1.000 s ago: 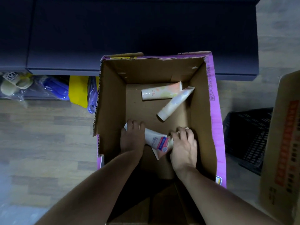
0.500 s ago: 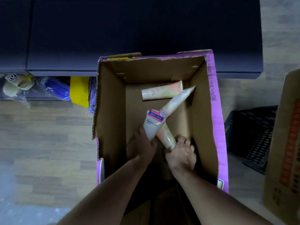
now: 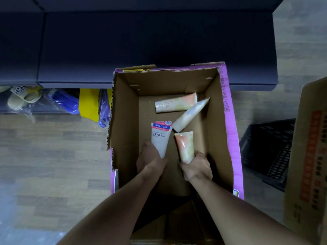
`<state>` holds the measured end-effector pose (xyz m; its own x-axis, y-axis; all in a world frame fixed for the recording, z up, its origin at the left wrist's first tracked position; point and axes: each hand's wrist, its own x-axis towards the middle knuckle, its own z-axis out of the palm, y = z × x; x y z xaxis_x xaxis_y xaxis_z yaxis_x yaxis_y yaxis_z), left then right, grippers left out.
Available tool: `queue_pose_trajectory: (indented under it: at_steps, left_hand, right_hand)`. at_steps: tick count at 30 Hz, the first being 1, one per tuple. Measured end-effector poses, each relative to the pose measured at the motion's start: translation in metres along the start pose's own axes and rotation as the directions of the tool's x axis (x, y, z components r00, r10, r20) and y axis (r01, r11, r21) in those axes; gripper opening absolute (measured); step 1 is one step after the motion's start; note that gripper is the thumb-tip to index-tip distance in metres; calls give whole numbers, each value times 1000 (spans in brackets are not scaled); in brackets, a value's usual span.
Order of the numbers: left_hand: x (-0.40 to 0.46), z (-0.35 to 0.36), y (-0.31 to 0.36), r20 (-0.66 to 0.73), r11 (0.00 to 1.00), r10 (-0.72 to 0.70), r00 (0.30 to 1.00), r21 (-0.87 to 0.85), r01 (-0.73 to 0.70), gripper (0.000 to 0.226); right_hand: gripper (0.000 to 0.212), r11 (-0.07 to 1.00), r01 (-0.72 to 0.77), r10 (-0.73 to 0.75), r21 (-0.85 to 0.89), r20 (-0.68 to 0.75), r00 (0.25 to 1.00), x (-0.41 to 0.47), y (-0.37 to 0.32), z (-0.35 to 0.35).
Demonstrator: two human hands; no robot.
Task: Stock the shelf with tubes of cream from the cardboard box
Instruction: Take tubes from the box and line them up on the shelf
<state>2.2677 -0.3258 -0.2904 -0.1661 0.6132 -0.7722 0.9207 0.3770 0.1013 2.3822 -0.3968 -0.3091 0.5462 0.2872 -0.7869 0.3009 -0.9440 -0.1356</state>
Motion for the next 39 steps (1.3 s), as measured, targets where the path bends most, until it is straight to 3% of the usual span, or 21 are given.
queue_pose_trajectory:
  at_steps: [6,24,39]
  left_hand:
    - [-15,-11,0,-15,995,79,997,-59,-80,70]
    - [-68,-82,-3,-74,935,354,932,-1,-355,59]
    - [-115,-138,3,-248,886,434,866,-55,-460,66]
  right_hand:
    - [62,1000,24,-24,6,-3,1000,-16,-3,-10]
    - [59,983,104,-75,150,-188,979,-92,-30,-48]
    - [50,921,352,-258,166,-419,871,-150,-54,-97]
